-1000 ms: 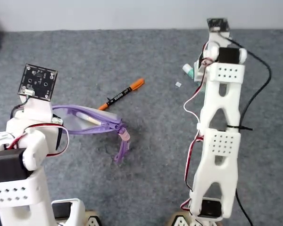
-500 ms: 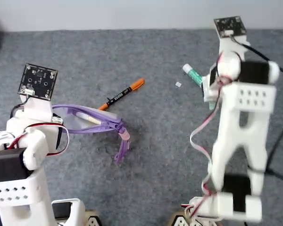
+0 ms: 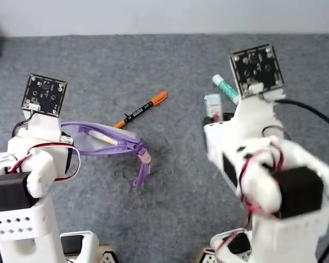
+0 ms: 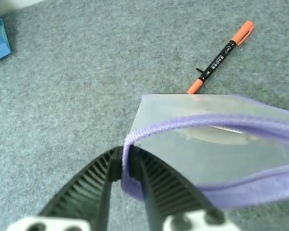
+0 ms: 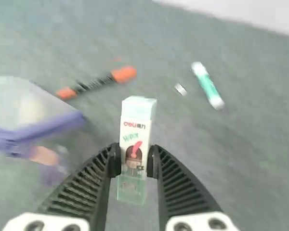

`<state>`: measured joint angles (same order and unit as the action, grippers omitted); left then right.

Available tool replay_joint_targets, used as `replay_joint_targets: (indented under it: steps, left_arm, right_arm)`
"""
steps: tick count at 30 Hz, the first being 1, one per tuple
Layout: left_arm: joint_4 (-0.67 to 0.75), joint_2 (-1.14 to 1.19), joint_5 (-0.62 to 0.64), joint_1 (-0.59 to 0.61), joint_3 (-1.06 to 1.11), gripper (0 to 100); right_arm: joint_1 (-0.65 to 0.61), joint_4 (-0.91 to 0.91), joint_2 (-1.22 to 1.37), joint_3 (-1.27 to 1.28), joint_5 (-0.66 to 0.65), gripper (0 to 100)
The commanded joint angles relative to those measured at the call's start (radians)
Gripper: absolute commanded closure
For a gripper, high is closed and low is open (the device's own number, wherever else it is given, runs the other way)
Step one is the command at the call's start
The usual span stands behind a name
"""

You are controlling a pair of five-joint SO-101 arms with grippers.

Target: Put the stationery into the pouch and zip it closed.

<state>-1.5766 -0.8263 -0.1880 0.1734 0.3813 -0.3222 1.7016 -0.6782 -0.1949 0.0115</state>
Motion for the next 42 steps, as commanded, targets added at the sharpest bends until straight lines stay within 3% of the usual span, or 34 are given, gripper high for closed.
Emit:
replay_joint_targets:
  steps: [1, 8, 14, 23, 28, 42]
  left_arm:
    - [0.009, 0.011, 0.009, -0.008, 0.030, 99]
    - [0.006, 0.009, 0.009, -0.005, 0.027, 99]
    - [0.005, 0.009, 0.009, -0.003, 0.025, 99]
    - [0.006, 0.009, 0.009, -0.006, 0.025, 99]
    - [0.006, 0.009, 0.009, -0.003, 0.025, 99]
    - [0.008, 0.011, 0.009, -0.003, 0.030, 99]
  right_arm:
    - [-0.101, -0.084, -0.044, 0.002, 0.103, 99.1]
    - [-0.251, -0.331, -0.071, 0.051, 0.127, 99.1]
    - [-0.364, -0.538, -0.240, 0.267, 0.068, 99.1]
    - [-0.532, -1.193, -0.521, 0.896, -0.046, 99.1]
    - [-0.584, -1.451, -0.550, 1.114, -0.077, 99.1]
    - [-0.661, -1.712, -0.547, 1.404, -0.075, 99.1]
